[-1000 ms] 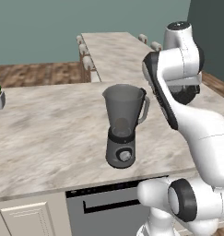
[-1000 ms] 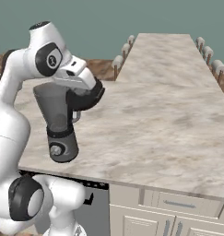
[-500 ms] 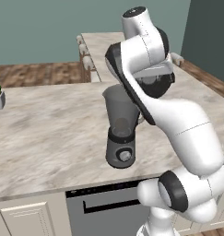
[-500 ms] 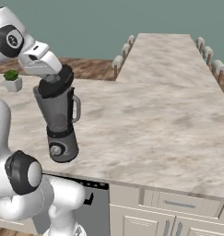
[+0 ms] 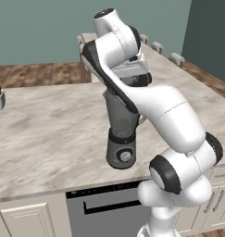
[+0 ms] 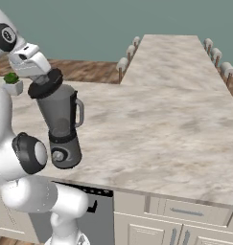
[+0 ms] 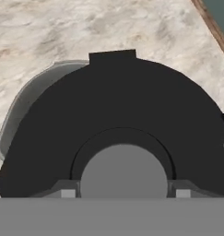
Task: Open the blender lid, put the orange in the blender, close the lid, and start the blender.
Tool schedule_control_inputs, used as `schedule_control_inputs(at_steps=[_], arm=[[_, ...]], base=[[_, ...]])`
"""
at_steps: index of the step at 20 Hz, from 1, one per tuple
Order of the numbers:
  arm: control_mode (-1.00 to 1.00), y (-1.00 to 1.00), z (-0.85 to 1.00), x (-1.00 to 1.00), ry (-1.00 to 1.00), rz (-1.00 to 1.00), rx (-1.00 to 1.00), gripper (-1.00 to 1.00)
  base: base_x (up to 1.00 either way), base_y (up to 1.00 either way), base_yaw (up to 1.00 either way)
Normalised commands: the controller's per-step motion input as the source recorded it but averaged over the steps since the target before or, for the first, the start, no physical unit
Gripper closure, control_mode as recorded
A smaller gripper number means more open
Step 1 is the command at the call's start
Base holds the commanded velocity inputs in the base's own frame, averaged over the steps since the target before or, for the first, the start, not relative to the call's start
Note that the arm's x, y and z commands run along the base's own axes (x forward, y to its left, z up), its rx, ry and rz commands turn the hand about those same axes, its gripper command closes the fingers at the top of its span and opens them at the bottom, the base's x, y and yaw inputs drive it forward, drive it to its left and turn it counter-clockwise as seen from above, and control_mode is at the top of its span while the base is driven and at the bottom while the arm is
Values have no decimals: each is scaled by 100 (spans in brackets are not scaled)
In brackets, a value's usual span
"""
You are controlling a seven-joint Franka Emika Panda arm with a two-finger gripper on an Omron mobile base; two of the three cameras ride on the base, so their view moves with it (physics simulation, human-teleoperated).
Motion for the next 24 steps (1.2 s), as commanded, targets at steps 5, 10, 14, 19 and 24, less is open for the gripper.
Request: schedule_control_inputs(at_steps=[5, 10, 14, 19, 24], arm=[[-100, 4, -25, 29, 1, 0, 6, 100], [-100, -1, -40, 20, 0, 1, 13, 100], [-100, -3, -32, 9, 0, 2, 16, 100], [-100, -1, -29, 1, 0, 3, 15, 100], [-100, -19, -13, -8, 0, 12, 14, 100]], base=[[0, 0, 0], [0, 0, 0], [0, 0, 0], [0, 0, 0], [0, 0, 0]])
